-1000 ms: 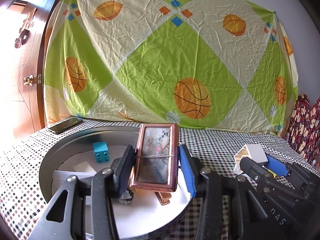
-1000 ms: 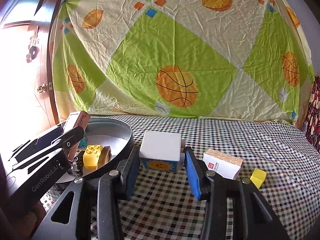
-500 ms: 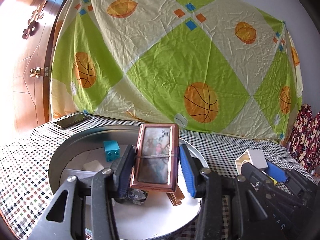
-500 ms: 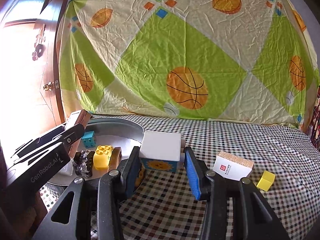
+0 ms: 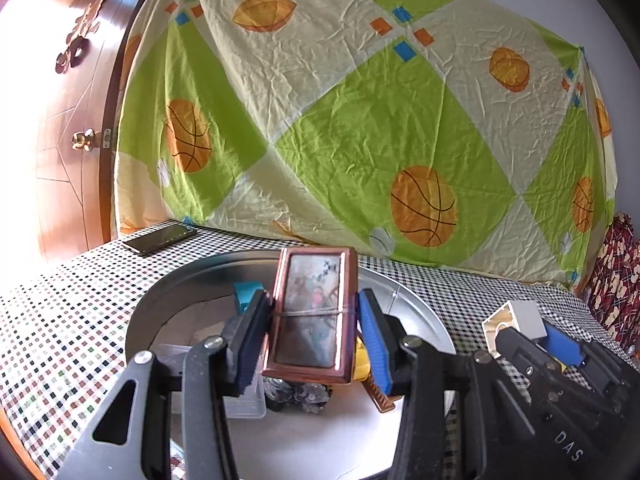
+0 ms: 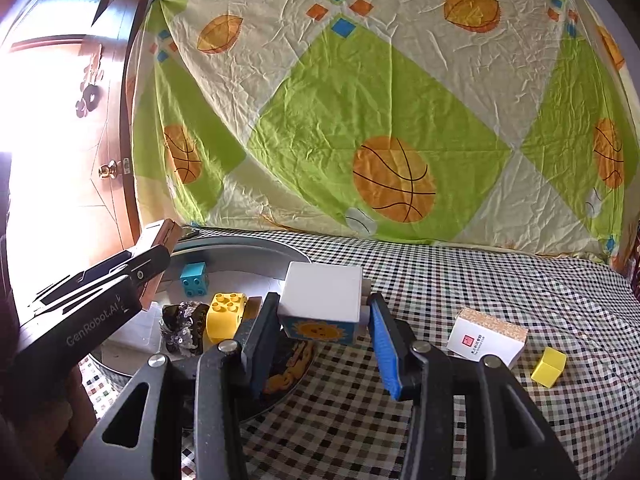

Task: Organize rigid objects
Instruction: 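Carry the brown framed box and white cube over the round tin with both tools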

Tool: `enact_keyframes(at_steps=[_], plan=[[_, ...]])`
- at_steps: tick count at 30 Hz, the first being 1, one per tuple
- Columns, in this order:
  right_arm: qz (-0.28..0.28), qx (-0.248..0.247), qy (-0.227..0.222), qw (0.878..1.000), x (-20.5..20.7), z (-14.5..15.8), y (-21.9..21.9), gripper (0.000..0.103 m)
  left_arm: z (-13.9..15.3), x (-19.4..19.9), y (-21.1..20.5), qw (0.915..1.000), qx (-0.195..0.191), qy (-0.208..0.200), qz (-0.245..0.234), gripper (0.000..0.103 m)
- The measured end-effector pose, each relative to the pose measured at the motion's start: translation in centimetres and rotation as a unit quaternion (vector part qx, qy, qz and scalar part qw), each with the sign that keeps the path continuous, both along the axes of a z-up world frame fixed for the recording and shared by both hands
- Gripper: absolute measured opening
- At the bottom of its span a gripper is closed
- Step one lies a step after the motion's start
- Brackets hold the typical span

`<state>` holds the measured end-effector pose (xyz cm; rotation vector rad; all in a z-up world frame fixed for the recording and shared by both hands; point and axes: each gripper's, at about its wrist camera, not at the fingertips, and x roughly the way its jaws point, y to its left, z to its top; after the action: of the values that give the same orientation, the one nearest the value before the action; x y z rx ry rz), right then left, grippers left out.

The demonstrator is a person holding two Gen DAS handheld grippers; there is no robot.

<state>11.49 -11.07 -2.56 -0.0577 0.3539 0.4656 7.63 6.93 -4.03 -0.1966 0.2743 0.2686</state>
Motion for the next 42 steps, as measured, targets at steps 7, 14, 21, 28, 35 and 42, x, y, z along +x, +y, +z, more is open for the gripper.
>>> enact_keyframes(at_steps=[7, 14, 21, 28, 35, 42], plan=[[0.011, -0.002, -0.003, 1.0, -0.2, 0.0, 0.8, 0.046, 0.0, -0.5, 0.8, 1.0, 0.0, 0.001, 0.008, 0.045], [0.02, -0.006, -0.006, 1.0, -0.4, 0.1, 1.5, 0.046, -0.1, -0.9, 2.0, 0.9998, -0.005, 0.002, 0.017, 0.045], [0.03, -0.017, -0.011, 0.999, -0.7, 0.1, 2.3, 0.046, -0.2, -1.0, 2.8, 0.9998, -0.007, 0.007, 0.019, 0.045], [0.053, -0.038, -0.018, 0.998, -0.9, 0.0, 3.6, 0.046, 0.0, -1.2, 3.1, 0.9997, -0.003, 0.01, 0.021, 0.045], [0.051, -0.032, -0.022, 0.998, -0.9, 0.1, 3.9, 0.046, -0.3, -1.6, 4.7, 0.9993, -0.011, 0.015, 0.032, 0.045], [0.056, -0.035, -0.025, 0.997, -1.0, 0.1, 5.1, 0.046, -0.3, -1.4, 5.8, 0.9988, -0.01, 0.021, 0.043, 0.045]])
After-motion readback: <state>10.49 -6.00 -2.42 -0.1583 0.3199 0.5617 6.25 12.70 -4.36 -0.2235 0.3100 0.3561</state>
